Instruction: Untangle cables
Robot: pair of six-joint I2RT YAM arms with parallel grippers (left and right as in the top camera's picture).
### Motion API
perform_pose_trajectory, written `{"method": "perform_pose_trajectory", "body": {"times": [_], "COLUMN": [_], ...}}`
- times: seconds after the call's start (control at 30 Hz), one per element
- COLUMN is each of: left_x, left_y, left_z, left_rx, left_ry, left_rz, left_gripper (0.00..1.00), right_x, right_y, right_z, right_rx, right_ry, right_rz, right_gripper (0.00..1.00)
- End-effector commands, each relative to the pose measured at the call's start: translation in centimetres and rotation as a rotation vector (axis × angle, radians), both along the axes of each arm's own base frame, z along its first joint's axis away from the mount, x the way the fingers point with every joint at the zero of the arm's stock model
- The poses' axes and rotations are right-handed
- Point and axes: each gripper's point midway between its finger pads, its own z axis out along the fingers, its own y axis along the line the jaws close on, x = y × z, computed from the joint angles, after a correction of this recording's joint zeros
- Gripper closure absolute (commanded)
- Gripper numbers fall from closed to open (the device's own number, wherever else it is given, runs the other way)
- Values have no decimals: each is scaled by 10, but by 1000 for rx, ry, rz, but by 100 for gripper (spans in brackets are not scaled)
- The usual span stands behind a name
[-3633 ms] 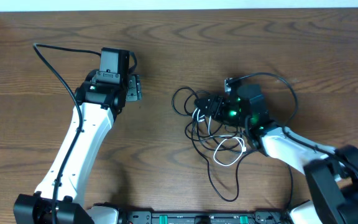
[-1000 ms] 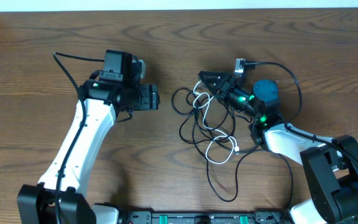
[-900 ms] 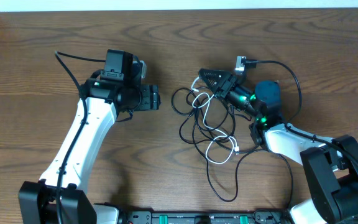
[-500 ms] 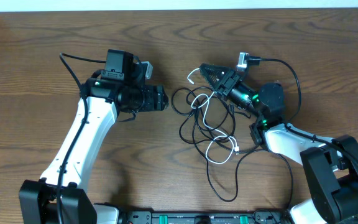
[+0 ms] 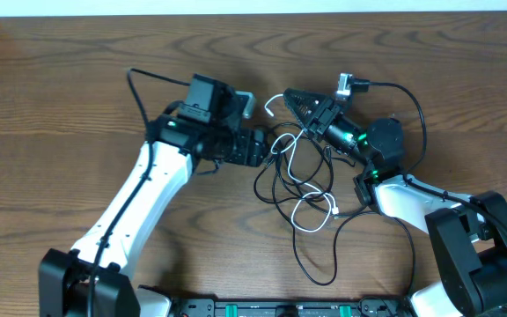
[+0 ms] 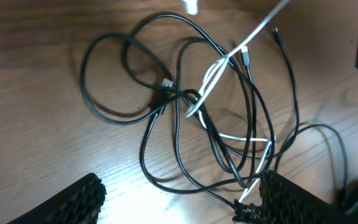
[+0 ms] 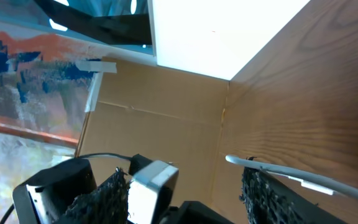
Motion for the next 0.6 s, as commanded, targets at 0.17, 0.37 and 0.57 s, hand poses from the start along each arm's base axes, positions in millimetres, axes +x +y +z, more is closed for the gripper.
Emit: {"method": "perform_pose_trajectory", "body": {"times": [0.17, 0.37, 0.57], "left_x": [10, 23, 25], "left_y": [-5, -20, -29], "left_z": [-40, -52, -51], "left_rx": [148, 134, 121], "left_ry": [-5, -33, -57], "left_rz": [-36, -53, -69], "left_gripper": [20, 20, 20], "right_x": [2, 2, 2], "right_y": [-3, -3, -3], "right_z": [11, 11, 10], "right_rx": [37, 36, 36], "right_ry": [-12, -12, -12], "right_rz": [-11, -12, -12], "right_gripper": [43, 43, 43]}}
